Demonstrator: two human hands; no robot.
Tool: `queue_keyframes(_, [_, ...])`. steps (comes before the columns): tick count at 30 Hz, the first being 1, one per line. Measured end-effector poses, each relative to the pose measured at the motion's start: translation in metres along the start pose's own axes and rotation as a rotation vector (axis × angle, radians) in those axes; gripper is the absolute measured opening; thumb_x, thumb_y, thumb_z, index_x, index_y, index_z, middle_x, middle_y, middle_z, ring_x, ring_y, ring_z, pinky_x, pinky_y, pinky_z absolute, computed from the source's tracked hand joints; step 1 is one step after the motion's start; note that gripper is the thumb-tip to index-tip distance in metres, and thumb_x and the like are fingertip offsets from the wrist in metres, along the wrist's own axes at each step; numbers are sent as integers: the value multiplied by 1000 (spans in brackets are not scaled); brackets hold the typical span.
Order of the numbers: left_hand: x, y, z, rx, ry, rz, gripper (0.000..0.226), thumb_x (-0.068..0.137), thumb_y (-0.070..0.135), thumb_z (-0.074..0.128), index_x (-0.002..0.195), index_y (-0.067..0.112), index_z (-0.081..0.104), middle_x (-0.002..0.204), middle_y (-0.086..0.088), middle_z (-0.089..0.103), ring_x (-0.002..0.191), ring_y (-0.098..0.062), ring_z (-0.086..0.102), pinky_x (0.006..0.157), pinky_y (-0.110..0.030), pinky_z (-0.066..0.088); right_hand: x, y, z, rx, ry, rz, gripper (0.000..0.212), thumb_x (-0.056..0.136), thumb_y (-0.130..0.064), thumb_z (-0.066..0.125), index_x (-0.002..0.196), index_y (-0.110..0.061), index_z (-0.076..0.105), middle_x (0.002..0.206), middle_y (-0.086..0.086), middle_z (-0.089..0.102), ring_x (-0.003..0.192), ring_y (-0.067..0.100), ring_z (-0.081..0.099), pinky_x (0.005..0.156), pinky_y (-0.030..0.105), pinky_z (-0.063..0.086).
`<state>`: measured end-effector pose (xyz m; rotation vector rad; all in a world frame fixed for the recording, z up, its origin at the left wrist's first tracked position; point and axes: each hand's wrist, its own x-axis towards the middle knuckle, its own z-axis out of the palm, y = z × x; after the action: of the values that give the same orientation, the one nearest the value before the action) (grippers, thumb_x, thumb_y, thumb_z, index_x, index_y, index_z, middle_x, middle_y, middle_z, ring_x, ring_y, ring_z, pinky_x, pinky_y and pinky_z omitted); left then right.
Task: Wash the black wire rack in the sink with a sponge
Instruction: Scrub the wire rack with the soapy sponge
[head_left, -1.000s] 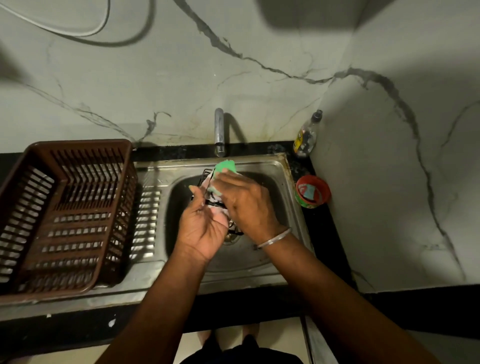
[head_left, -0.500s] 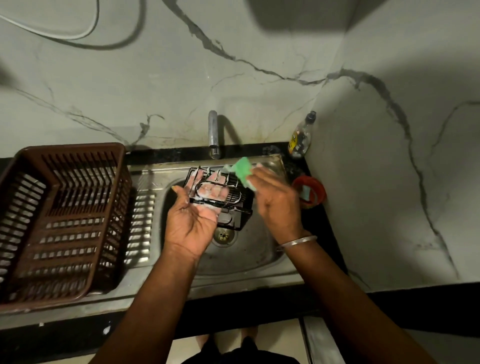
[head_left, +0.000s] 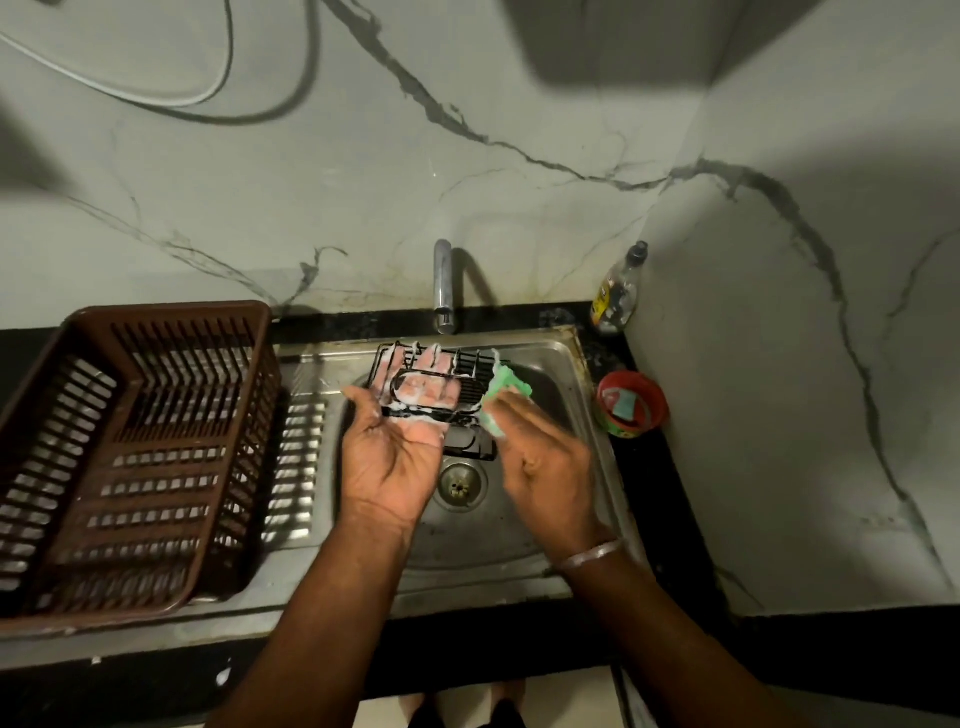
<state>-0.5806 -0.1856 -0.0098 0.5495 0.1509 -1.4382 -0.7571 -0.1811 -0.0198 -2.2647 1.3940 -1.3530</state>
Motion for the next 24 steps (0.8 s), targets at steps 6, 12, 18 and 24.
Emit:
queue_keyframes(6, [4,-14,-7,60,-19,-145,75,103,63,52,151,5,56,154,-27,54,142,-43,54,115,-63,43,1,-35,28,-20,-32,-202,27,94,-1,69,119,-6,78,122,11,76,120,25,71,105,40,55])
queue_keyframes(12, [2,-13,-10,-3,-69,-99,91,92,44,79,167,17,34,163,-21,46,154,-40,41,124,-58,37,1,-12,18,-52,-92,-197,30,92,1,69,119,-9,78,129,10,73,129,24,65,110,43,51])
queue_keyframes(18, [-4,-12,-15,22,-71,-122,77,99,47,63,164,13,38,158,-25,51,147,-40,50,122,-53,40,6,5,15,34,-217,-313,31,93,3,69,120,-10,78,132,9,72,131,20,64,112,43,50])
queue_keyframes(24, [-10,-25,-12,59,-18,-118,71,105,52,49,162,11,42,147,-22,61,134,-36,60,111,-54,49,7,-18,31,28,-215,-340,25,97,-8,63,116,-10,80,129,10,73,125,22,67,114,38,47])
